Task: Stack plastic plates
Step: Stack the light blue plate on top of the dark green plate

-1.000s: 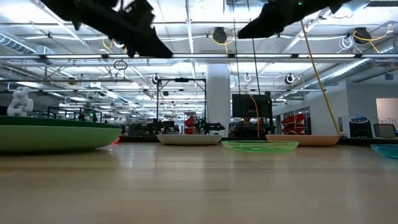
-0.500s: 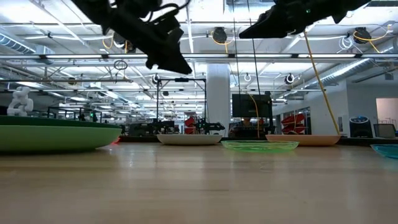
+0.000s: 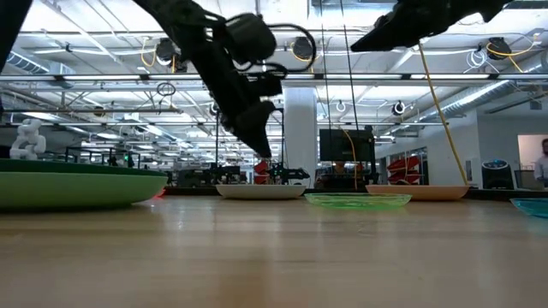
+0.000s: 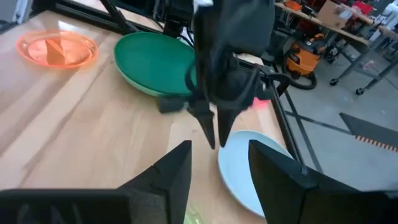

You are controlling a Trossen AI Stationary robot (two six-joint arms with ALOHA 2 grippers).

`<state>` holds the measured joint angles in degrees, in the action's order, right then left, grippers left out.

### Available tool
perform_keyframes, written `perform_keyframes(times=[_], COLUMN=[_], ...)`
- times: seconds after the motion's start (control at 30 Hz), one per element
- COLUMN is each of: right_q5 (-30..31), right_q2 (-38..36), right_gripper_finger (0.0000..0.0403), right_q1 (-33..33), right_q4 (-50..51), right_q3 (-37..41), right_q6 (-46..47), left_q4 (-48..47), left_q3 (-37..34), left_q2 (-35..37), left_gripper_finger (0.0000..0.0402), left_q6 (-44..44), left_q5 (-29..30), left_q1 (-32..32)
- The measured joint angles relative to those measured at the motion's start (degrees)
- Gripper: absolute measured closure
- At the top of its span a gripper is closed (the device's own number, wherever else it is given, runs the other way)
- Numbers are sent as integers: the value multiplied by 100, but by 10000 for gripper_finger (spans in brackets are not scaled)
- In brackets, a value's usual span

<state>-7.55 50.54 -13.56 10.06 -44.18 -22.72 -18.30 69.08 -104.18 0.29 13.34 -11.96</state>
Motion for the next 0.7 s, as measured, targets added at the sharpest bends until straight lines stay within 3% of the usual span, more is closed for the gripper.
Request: perform_keyframes(times=[0.2,0.5,0.7], right_q5=[-20,-24,-28], right_q2=[-288,-286,-286], right_gripper_finger=[252,252,252], right_q1=[0,11,13], right_q4=[358,608,698], right_q3=[2,2,2], right_q6=[318,637,810], left_q4=[-540,-557,-539], left_q3=[260,269,269], left_q2=[-387,-420,-420], left_gripper_finger=[318,313,247], left_q6=[203,908,1154], left_q5=[-96,-438,-636], left_q1=[-337,-572,-518])
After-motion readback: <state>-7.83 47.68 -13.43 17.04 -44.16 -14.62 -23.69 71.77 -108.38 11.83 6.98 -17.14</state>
